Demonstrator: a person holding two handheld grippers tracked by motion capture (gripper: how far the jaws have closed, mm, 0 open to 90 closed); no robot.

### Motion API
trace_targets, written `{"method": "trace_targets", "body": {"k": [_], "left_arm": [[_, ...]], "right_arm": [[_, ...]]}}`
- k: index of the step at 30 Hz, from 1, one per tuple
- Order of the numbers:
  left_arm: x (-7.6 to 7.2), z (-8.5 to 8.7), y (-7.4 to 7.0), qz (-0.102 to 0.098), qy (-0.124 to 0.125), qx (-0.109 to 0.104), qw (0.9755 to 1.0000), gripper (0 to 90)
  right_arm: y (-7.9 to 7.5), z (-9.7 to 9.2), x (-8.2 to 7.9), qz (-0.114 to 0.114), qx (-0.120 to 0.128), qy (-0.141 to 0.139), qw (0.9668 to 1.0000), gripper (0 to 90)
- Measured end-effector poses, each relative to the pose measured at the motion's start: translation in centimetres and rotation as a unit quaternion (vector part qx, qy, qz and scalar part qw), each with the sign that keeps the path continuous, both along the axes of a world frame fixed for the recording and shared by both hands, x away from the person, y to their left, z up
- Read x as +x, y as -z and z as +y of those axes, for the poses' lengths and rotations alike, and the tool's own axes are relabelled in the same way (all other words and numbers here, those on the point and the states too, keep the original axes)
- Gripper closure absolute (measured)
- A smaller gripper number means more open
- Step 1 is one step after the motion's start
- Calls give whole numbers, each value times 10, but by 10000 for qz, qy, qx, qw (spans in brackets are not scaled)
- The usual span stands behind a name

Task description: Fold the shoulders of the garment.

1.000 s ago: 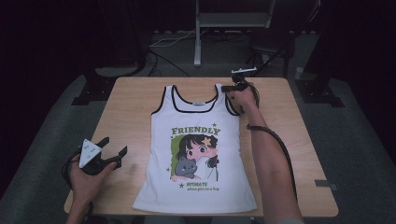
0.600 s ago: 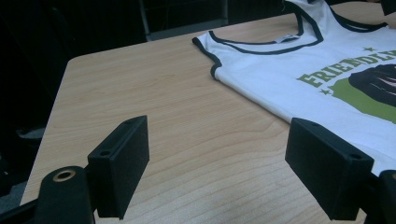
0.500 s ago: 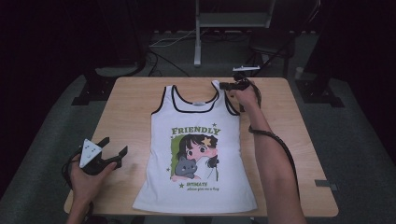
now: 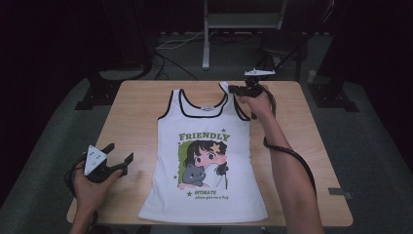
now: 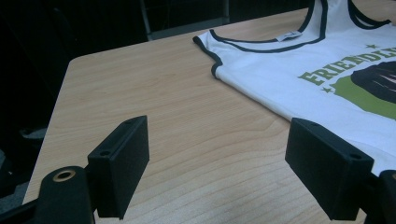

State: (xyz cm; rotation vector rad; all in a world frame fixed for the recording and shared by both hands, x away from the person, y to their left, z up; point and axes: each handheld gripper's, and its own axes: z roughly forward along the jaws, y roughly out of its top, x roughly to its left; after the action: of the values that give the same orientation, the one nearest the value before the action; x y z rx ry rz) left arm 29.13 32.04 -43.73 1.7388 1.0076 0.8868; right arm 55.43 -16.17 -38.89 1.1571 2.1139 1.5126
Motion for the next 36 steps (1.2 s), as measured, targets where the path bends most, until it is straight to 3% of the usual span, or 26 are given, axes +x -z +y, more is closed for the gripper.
{"method": "trace_targets", "body": {"k": [9,14,21,36], "left_arm": [[0,-1,0,-8,-8,14,10000,214],[0,0,0,-6,-18,9,10000,214],[0,-1,0,-22,-19,23,10000,214],[0,-2,0,-14,0,90,10000,214]], "right_arm": [[-6,5,-26,-268,-64,-209,9994,840],[-5,11,-41,-379,-239,-418,9981,833],[2,19,-58,-397,-650,-775,9941,834],[25,26,-93,-272,-1134,-1223,9856,809]]}}
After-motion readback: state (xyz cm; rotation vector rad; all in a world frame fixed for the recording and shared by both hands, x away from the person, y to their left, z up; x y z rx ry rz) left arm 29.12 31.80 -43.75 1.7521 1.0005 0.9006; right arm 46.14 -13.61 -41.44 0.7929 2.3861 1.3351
